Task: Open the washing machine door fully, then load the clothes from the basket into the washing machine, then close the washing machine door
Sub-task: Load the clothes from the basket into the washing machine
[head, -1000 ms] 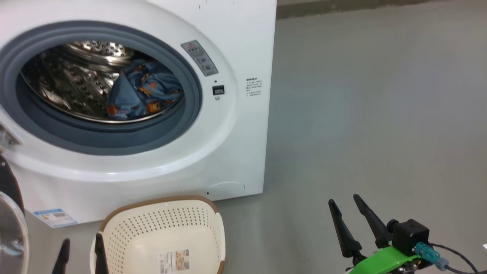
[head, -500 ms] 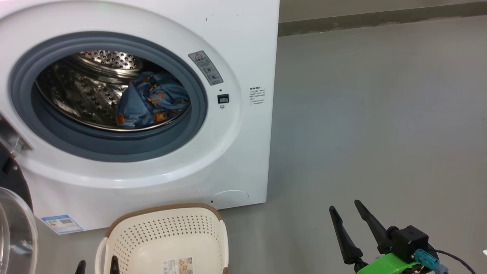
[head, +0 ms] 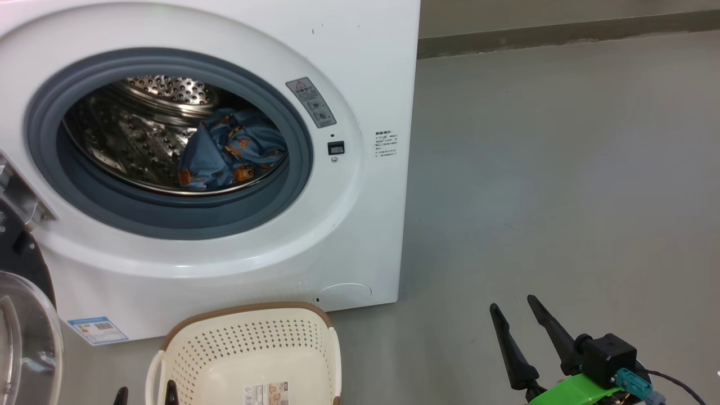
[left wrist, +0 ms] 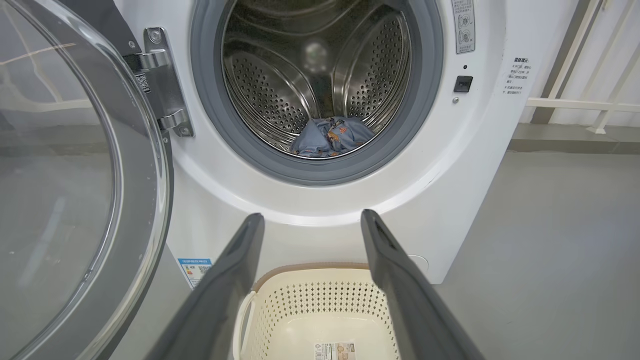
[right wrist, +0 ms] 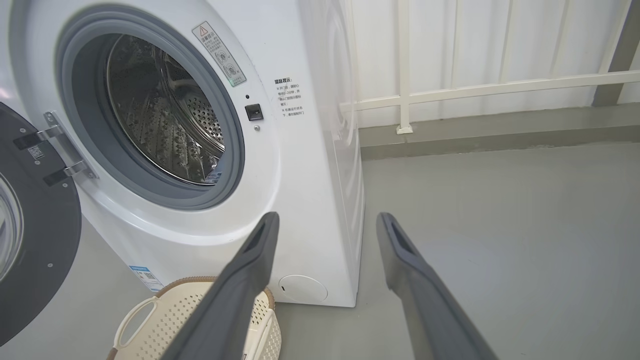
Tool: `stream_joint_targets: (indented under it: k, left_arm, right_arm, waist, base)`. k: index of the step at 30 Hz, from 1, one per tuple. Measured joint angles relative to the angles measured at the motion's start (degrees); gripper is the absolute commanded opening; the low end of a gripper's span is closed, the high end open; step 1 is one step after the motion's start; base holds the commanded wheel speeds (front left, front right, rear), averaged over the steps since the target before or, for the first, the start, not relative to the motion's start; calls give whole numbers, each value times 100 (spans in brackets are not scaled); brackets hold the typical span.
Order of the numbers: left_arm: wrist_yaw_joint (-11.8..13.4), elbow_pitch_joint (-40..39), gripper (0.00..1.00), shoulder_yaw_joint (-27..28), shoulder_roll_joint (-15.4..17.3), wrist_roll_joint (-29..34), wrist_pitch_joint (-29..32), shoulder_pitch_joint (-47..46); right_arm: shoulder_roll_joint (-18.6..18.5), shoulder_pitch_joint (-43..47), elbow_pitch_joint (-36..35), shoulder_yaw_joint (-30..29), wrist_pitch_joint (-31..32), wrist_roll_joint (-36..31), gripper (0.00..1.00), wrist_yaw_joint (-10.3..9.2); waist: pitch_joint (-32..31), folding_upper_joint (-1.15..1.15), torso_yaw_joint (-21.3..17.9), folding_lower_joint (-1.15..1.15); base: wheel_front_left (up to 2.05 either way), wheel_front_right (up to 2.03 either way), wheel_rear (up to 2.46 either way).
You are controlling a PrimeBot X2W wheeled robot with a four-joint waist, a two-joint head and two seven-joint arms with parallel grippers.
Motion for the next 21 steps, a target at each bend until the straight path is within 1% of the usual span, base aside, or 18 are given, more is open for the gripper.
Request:
stream_joint_targets:
  k: [2, 21]
  left_arm:
    - [49, -54, 100, -34, 0, 10, 0, 0]
    - [49, -65, 100, -22, 1, 22, 0, 1]
  right_arm:
    - [3, 1, -2, -11, 0, 0, 100, 0]
    - [15, 47, -12, -30, 0, 0, 100, 0]
  waist:
    - [-5, 0, 12, 0]
    - [4, 0, 19, 0]
  base:
    - [0, 0, 0]
    - [0, 0, 0]
